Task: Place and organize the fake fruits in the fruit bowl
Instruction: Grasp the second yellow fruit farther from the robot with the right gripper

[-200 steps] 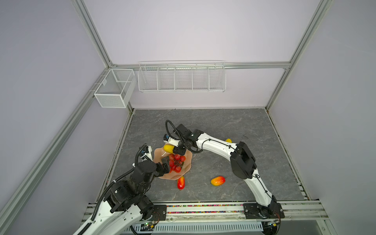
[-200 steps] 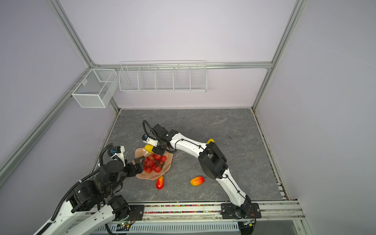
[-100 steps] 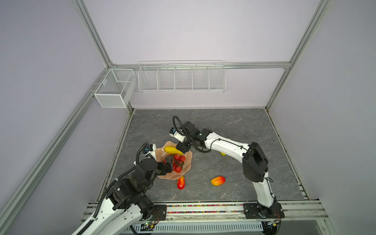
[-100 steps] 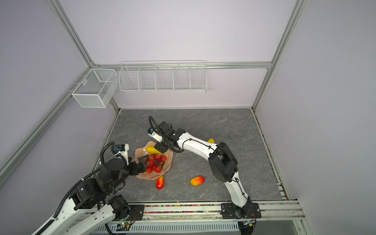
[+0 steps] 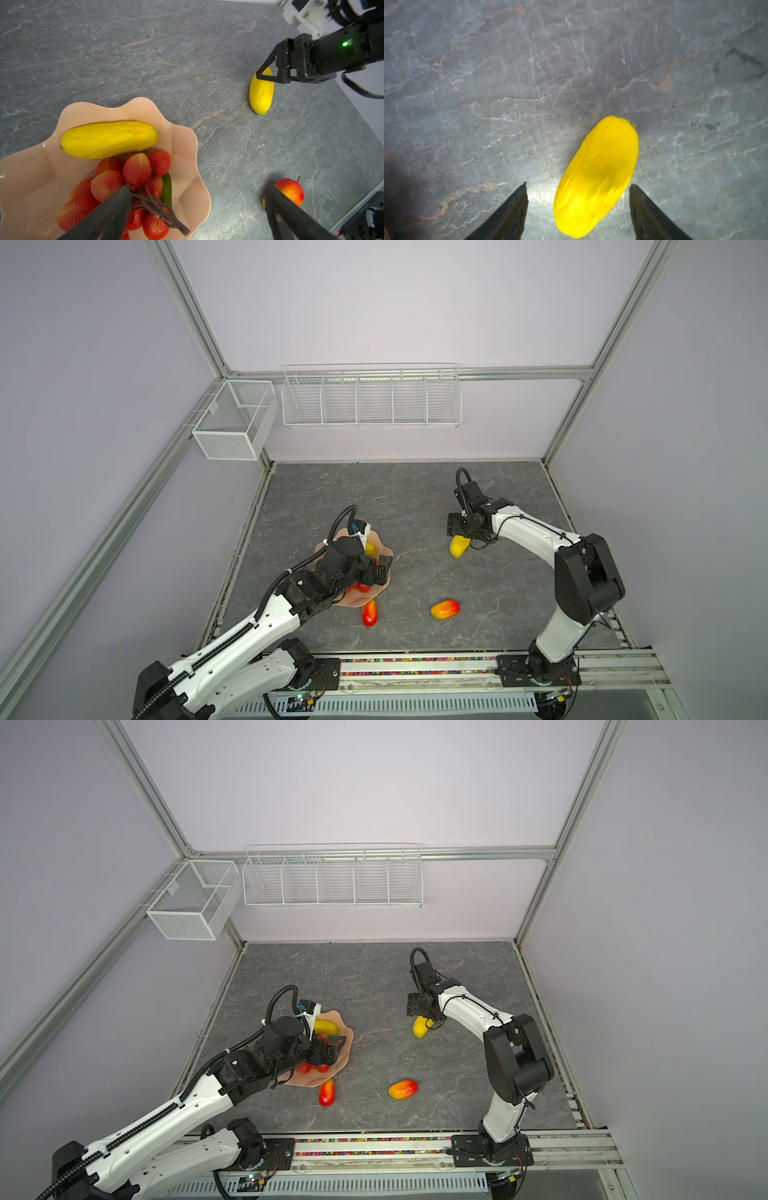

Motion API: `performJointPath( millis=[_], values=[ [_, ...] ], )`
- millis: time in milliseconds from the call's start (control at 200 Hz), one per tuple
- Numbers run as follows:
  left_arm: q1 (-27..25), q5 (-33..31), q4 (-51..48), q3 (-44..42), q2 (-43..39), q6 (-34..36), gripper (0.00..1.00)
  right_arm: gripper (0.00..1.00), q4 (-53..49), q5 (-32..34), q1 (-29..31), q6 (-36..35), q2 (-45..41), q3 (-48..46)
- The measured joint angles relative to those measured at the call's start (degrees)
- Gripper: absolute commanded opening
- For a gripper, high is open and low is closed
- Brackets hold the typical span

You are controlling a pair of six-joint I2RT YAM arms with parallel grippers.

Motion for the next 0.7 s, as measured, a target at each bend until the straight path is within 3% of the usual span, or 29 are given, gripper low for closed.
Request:
performJointPath(
  millis=[420, 470, 580, 700],
  values=[
    [0.0, 0.96, 1.86, -1.77, -5.11, 0.13, 0.99, 0.77, -0.2, 1.49, 0.02, 3.5, 3.54, -0.24],
    [0.0, 0.9, 1.64, -1.77, -5.62, 0.13, 0.99, 0.72, -0.15, 1.46, 0.02, 3.52, 4.44, -0.26],
    [0.0, 0.55, 0.98, -1.79, -6.43, 0.0, 0.99, 0.52, 0.17, 1.16, 0.02, 3.93, 6.27, -0.26],
    [0.0, -0.09, -0.09, -1.79, -7.37, -0.28, 0.99, 0.44, 0.83, 0.66, 0.04, 3.56, 6.45, -0.26]
  ],
)
